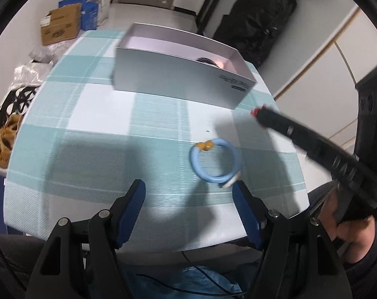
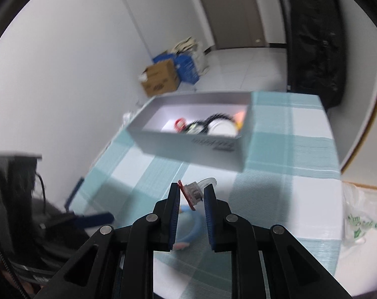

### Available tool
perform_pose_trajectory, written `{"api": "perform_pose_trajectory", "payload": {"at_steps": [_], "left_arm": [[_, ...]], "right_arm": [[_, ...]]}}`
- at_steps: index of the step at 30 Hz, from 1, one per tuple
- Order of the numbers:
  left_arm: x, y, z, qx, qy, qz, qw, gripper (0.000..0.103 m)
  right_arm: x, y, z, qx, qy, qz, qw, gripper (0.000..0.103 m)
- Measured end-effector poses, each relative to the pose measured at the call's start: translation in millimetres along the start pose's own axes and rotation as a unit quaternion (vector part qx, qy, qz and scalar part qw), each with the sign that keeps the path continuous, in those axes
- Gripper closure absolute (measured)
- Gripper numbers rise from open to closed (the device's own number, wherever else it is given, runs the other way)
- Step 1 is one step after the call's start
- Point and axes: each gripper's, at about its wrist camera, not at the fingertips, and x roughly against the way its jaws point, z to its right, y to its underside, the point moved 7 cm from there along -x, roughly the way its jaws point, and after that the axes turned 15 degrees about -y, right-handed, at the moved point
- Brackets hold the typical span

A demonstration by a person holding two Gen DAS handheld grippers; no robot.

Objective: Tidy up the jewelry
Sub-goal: 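Grasp the red-and-clear item in the blue dish with the right gripper and lift, then grasp the light blue ring with the left gripper while the right gripper holds the red item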

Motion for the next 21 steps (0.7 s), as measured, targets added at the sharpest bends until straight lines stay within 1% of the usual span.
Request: {"api": "perform_pose_trajectory", "payload": {"at_steps": [2, 3, 6, 9, 14, 18, 21], "left_arm": [[0, 0, 7, -0.01, 0.012, -0.002, 0.9999, 0.035], [0, 0, 10, -0.015, 0.012, 0.0, 0.9998, 0.035], [-1, -2, 18, -0.025, 0.015, 0.004, 0.9996, 0.035], [-10, -6, 22, -0.027, 0.01, -0.005, 0.9996, 0.035], [-24, -10, 31, -0.044, -0.009, -0.011, 0.9989, 0.035], [-27, -13, 38, -0.061, -0.027, -0.002, 0.9978, 0.035], [-28, -11, 43, -0.084, -0.052, 0.008, 0.9951, 0.036]], "right_arm": [[8, -5, 11, -0.028, -0.004, 0.01, 1.0, 0.085], [11, -6, 16, -0.039, -0.004, 0.013, 0.999, 0.085], [20, -9, 27, -0.059, -0.004, 0.024, 0.998, 0.085], [26, -10, 33, -0.066, -0.009, 0.032, 0.997, 0.085], [33, -11, 37, -0.069, -0.016, 0.039, 0.997, 0.085], [39, -12, 40, -0.073, -0.022, 0.045, 0.996, 0.085], [42, -11, 43, -0.076, -0.023, 0.048, 0.996, 0.085]]}}
